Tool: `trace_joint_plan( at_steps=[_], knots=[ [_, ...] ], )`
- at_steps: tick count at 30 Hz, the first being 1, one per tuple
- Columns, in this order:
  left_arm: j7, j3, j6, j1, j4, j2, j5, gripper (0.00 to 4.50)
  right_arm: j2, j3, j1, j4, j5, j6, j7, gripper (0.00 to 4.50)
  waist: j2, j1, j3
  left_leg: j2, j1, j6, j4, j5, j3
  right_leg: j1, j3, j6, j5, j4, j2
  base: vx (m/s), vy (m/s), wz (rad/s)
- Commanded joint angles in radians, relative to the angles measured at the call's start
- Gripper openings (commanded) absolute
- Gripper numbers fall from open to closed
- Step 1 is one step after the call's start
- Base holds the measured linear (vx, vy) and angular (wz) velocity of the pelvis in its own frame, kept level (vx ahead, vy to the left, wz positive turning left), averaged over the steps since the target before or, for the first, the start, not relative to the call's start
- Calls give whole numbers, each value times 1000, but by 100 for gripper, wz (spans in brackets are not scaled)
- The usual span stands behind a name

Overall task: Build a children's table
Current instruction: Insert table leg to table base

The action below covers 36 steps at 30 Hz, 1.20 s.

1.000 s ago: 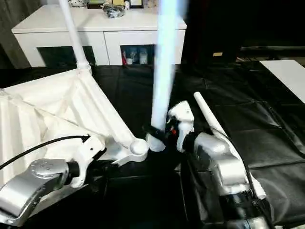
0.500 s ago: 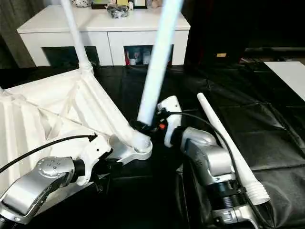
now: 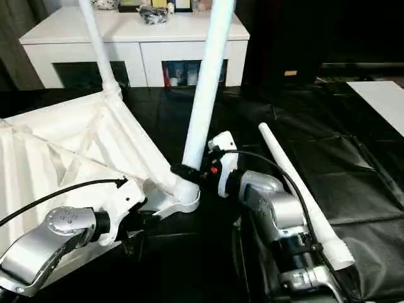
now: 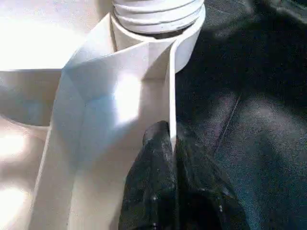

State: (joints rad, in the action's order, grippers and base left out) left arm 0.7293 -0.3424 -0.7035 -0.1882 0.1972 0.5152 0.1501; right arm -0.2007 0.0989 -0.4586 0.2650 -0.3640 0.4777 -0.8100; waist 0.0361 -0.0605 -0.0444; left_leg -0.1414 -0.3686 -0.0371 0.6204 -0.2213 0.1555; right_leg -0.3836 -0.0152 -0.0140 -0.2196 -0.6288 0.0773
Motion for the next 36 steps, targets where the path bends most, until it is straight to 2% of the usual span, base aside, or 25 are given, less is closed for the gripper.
trace_joint_plan(
  at_steps=[1, 2, 3, 5, 7, 8, 10, 13, 14, 15, 16, 17, 19, 20, 21, 22, 24, 27, 29, 31, 32, 33, 34, 36],
  knots=[
    [23, -14, 4, 19, -16, 0, 11, 0, 11, 0, 28, 54, 11, -19, 17, 184, -6, -2, 45, -69, 6, 2, -100, -201, -23, 26, 34, 241, -168, 77, 63, 0, 0, 0],
    [23, -13, 5, 20, -16, 2, 11, 0, 16, -2, 35, 62, 11, -30, 21, 184, -2, -3, 44, -69, 6, 0, -101, -210, -24, 26, 34, 242, -174, 77, 63, 0, 0, 0],
    [23, -13, 5, 20, -16, 2, 11, 0, 16, -2, 35, 62, 11, -30, 21, 184, -4, -2, 44, -69, 6, -1, -101, -216, -23, 25, 35, 240, -177, 79, 63, 0, 0, 0],
    [20, -6, 6, 19, -19, 1, 13, 0, 34, -18, 63, 73, -2, -54, 27, 184, 1, -2, 44, -70, 7, -7, -103, -232, -25, 25, 35, 237, -184, 80, 64, 0, 0, 0],
    [20, -5, 6, 20, -19, 1, 14, 0, 38, -20, 70, 73, -3, -61, 28, 184, -1, -1, 44, -70, 7, -10, -105, -243, -26, 26, 35, 236, -188, 80, 63, 0, 0, 0],
    [19, -3, 6, 19, -20, 1, 14, 0, 44, -24, 81, 72, -4, -73, 30, 184, 3, -2, 44, -70, 8, -12, -105, -245, -27, 25, 35, 237, -186, 80, 63, 0, 0, 0],
    [16, 3, 10, 17, -27, 1, 11, 0, 64, -34, 119, 63, 5, -142, 40, 184, 8, -2, 43, -70, 7, -18, -107, -264, -27, 24, 35, 235, -191, 81, 63, 0, 0, 0],
    [6, 15, 16, 14, -35, -4, 9, 0, 84, -43, 152, 50, 20, -223, 62, 184, 8, -2, 43, -71, 9, -21, -110, -281, -27, 21, 36, 226, -199, 86, 63, 0, 0, 0],
    [5, 18, 19, 9, -41, -3, 7, 0, 93, -44, 179, 42, 39, -290, 83, 184, 12, -2, 42, -71, 7, -24, -113, -293, -29, 23, 35, 223, -216, 85, 64, 0, 0, 0],
    [5, 18, 19, 8, -41, -3, 7, 0, 94, -44, 180, 41, 40, -291, 84, 184, 10, -2, 41, -72, 9, -24, -113, -305, -27, 19, 36, 220, -229, 89, 63, 0, 0, 0],
    [7, 21, 20, 5, -46, -2, 8, 0, 103, -43, 207, 23, 47, -326, 97, 184, 14, 0, 39, -71, 9, -29, -115, -329, -29, 19, 37, 213, -261, 92, 65, 0, 0, 0],
    [6, 21, 21, 4, -47, -1, 7, 0, 105, -40, 213, 18, 55, -341, 101, 184, 12, -1, 39, -71, 10, -30, -116, -334, -29, 18, 38, 207, -273, 95, 65, 0, 0, 0],
    [5, 23, 24, 2, -51, 0, 4, 0, 109, -31, 233, 6, 73, -380, 108, 184, 16, -2, 40, -71, 9, -31, -119, -343, -32, 18, 38, 198, -290, 95, 64, 0, 0, 0],
    [5, 24, 26, -1, -54, 1, 3, 0, 106, -13, 251, -7, 101, -418, 116, 184, 24, -4, 40, -71, 10, -33, -119, -344, -32, 17, 37, 196, -288, 95, 64, 0, 0, 0],
    [4, 26, 27, -4, -57, 2, 2, 0, 104, 4, 268, -20, 120, -436, 122, 184, 23, -4, 41, -72, 10, -35, -119, -338, -30, 15, 38, 194, -270, 97, 63, 0, 0, 0],
    [5, 27, 28, -5, -59, 2, 1, 0, 104, 14, 278, -28, 133, -447, 124, 184, 18, -3, 41, -71, 8, -30, -120, -330, -30, 19, 38, 190, -256, 97, 62, 0, 0, 0],
    [7, 27, 29, -8, -62, 2, 0, 0, 95, 40, 288, -32, 166, -466, 131, 184, 19, -3, 41, -70, 7, -21, -121, -317, -30, 20, 37, 191, -247, 96, 61, 0, 0, 0],
    [7, 22, 29, -11, -63, 3, -5, 0, 60, 110, 294, -60, 224, -454, 116, 184, 17, -4, 40, -71, 6, -13, -121, -315, -29, 20, 38, 188, -279, 100, 62, 0, 0, 0],
    [5, 17, 27, -9, -60, 2, -8, 0, 26, 160, 280, -74, 264, -399, 100, 184, 6, -3, 41, -71, 5, -7, -121, -297, -28, 22, 38, 182, -274, 100, 61, 0, 0, 0],
    [4, 16, 27, -9, -60, 1, -9, 0, 19, 170, 278, -76, 272, -386, 92, 184, 13, -4, 41, -71, 6, -4, -122, -288, -28, 19, 38, 182, -267, 99, 60, 0, 0, 0],
    [3, 15, 28, -8, -60, 0, -9, 0, 13, 178, 275, -79, 274, -373, 82, 184, -1, -1, 41, -71, 5, 0, -121, -288, -26, 21, 38, 181, -269, 101, 59, 0, 0, 0],
    [2, 13, 29, -6, -59, -1, -10, 0, -1, 193, 266, -84, 272, -339, 54, 184, -1, -3, 42, -72, 5, 2, -123, -282, -27, 22, 38, 180, -267, 100, 60, 0, 0, 0],
    [3, 12, 29, -4, -58, -1, -9, 0, -6, 199, 259, -86, 267, -318, 42, 184, -8, -2, 41, -72, 5, 4, -123, -280, -26, 22, 38, 179, -271, 100, 60, 0, 0, 0],
    [6, 7, 29, 1, -55, 1, -10, 0, -22, 211, 230, -88, 238, -238, 0, 184, -5, -2, 39, -73, 6, 6, -124, -286, -29, 21, 38, 177, -289, 100, 60, 0, 0, 0]
  ],
)
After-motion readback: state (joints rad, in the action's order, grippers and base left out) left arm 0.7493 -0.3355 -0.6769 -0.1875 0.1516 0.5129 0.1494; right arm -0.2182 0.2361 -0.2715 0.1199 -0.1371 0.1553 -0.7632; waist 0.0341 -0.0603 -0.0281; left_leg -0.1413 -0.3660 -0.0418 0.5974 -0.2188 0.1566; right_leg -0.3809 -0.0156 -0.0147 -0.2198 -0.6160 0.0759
